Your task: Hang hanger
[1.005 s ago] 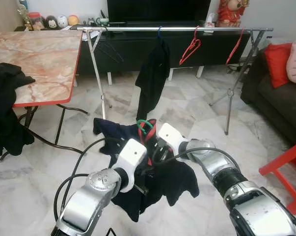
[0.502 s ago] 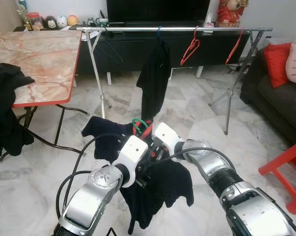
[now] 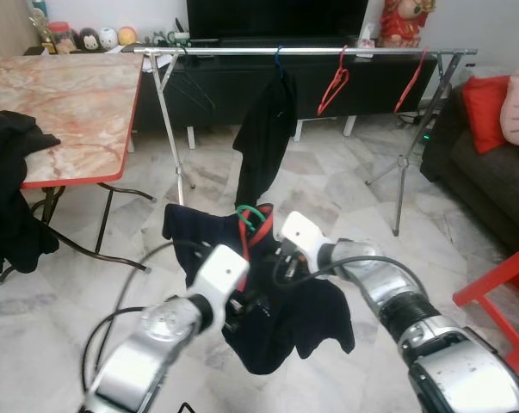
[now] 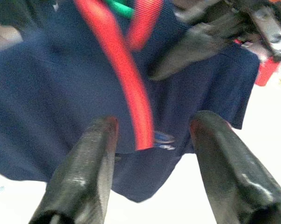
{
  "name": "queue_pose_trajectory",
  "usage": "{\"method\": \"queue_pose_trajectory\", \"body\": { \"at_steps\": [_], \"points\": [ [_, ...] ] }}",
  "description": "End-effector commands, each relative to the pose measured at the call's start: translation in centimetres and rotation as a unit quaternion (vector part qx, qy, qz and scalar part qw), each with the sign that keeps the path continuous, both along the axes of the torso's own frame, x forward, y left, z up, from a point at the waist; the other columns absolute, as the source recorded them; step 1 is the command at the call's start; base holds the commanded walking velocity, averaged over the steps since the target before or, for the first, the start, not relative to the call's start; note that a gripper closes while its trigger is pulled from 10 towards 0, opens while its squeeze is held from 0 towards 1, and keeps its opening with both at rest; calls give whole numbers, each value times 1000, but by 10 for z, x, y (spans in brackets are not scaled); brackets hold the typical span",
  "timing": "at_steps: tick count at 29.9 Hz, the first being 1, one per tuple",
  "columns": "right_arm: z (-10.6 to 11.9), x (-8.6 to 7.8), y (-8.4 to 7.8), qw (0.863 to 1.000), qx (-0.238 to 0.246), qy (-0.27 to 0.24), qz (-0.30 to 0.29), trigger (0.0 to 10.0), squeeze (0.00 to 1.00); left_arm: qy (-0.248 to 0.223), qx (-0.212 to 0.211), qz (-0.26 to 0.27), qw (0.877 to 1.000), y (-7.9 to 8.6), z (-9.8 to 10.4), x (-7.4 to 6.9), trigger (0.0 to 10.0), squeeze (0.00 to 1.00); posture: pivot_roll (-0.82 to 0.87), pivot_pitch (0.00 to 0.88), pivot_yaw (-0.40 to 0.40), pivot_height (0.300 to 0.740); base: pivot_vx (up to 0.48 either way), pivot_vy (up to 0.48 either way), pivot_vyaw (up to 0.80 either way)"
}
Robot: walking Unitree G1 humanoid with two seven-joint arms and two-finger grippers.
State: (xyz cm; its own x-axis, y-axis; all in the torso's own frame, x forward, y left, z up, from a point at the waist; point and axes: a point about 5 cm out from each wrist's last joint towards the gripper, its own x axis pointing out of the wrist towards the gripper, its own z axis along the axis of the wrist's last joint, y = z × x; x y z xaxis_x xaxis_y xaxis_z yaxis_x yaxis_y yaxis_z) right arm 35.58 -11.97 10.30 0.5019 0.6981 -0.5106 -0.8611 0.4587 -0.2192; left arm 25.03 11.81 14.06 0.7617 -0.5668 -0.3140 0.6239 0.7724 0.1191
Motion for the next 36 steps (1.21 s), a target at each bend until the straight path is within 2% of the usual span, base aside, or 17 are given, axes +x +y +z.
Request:
{"method": "queue_pose_trajectory", "body": {
  "at_steps": [1, 3, 5, 7, 13, 14, 15, 17, 22, 26, 31, 36],
  "points": [
    [5, -1, -4, 999, -2, -11, 30, 0, 0, -18, -18, -9, 1000, 8, 10, -4, 10000, 1000, -22, 0, -48, 740, 0, 0, 0],
    [4, -6, -13, 998, -6, -2, 63, 0, 0, -21, -22, -13, 999, 21, 14, -8, 10000, 1000, -19, 0, -50, 740, 0, 0, 0],
    [4, -7, -15, 998, -7, 0, 70, 0, 0, -21, -22, -14, 999, 23, 14, -9, 10000, 1000, -19, 0, -50, 740, 0, 0, 0],
    [5, -14, -23, 993, 0, 22, 120, 0, 0, -3, -9, -42, 999, 27, 6, -17, 10000, 1000, -19, 0, -50, 740, 0, 0, 0],
    [1, -29, -33, 977, -15, 64, 201, 0, 0, 19, -14, -97, 995, 15, 0, -27, 10000, 1000, -26, 0, -47, 740, 0, 0, 0],
    [0, -31, -33, 975, -18, 68, 210, 0, 0, 19, -14, -104, 994, 13, 0, -28, 10000, 918, -27, 0, -46, 740, 0, 0, 0],
    [-1, -33, -34, 972, -23, 74, 222, 0, 0, 17, -15, -113, 993, 12, 1, -29, 10000, 0, -27, 0, -46, 740, 0, 0, 0],
    [-1, -36, -35, 968, -27, 82, 237, 0, 0, 15, -16, -125, 992, 10, 2, -31, 10000, 0, -27, 0, -46, 740, 0, 0, 0],
    [-1, -36, -35, 967, -26, 83, 239, 0, 0, 14, -16, -126, 992, 11, 2, -31, 10000, 0, -27, 0, -46, 740, 0, 0, 0],
    [-6, -43, -38, 959, -44, 99, 261, 0, 0, 26, -19, -177, 984, 11, 12, -44, 10000, 0, -18, 0, -49, 740, 0, 0, 0],
    [-6, -44, -35, 957, -43, 98, 269, 0, 0, 37, -18, -185, 982, 9, 8, -45, 10000, 0, -21, 0, -50, 740, 0, 0, 0],
    [-4, -46, -26, 951, -40, 95, 292, 0, 0, 44, -13, -186, 982, 0, 1, -41, 10000, 0, -24, 0, -52, 740, 0, 0, 0]
  ]
}}
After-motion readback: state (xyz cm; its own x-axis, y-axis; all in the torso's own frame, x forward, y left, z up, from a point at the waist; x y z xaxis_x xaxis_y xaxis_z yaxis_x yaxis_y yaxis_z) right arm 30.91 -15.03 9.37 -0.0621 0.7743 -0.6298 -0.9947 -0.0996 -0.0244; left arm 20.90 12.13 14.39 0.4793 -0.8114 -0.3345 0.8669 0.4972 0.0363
